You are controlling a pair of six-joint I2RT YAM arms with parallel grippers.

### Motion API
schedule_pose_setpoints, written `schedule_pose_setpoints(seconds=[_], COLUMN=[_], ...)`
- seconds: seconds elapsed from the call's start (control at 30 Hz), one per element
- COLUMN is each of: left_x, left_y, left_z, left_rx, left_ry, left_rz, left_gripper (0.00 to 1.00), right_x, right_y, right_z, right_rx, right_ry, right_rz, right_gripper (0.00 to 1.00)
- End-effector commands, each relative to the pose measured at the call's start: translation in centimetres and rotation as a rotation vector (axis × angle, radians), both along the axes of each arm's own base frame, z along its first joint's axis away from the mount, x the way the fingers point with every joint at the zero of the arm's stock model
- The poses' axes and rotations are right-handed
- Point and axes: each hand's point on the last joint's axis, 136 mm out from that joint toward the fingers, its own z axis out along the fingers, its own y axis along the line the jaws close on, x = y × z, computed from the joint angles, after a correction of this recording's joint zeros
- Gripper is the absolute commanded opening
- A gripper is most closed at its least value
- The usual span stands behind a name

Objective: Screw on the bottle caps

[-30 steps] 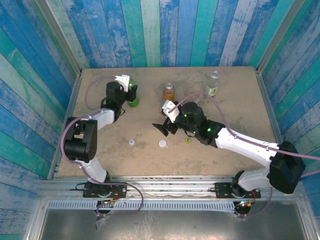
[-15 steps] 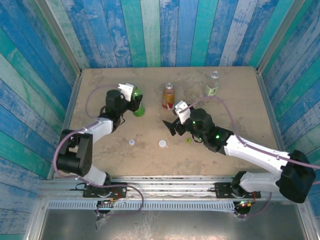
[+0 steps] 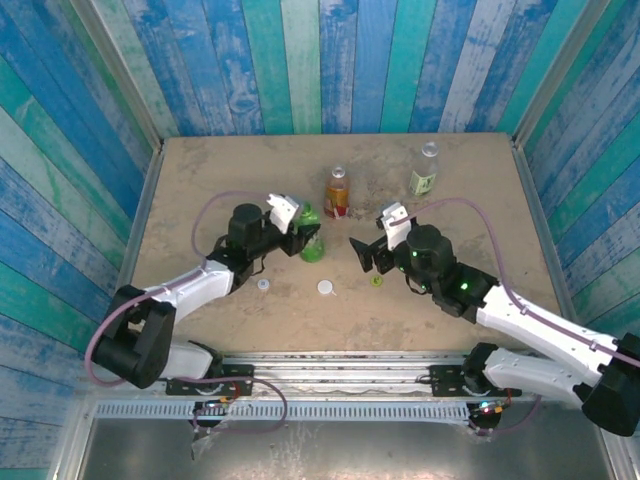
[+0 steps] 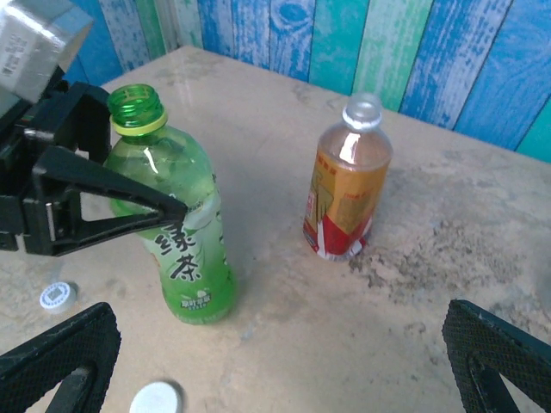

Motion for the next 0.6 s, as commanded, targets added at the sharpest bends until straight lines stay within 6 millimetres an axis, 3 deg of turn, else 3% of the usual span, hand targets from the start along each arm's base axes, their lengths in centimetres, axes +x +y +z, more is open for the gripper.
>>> schedule_pose_setpoints(seconds=[0.0,0.23,0.57], left_x=[-1.2,-2.5,-1.6], left_y=[-2.5,-5.5,-6.4], left_z=[2.0,0.6,-1.4], left_rx=[-0.029,0.020,0.059], left_ry=[-0.058,-0.046,-0.032], left_rz=[-0.105,-0.211,-0.219], left_gripper=[0.54,0.55,0.57], right_x=[-0.5,-0.9,-0.7], right_y=[-1.7,-3.0,-3.0], right_z=[-1.5,-1.0,-1.2], right_rx=[-0.034,-0.009,-0.011], right_ry=[0.054,0.034,0.045], right_rz=[-0.054,-0.091,-0.098], right_gripper=[1.00,1.00,1.00])
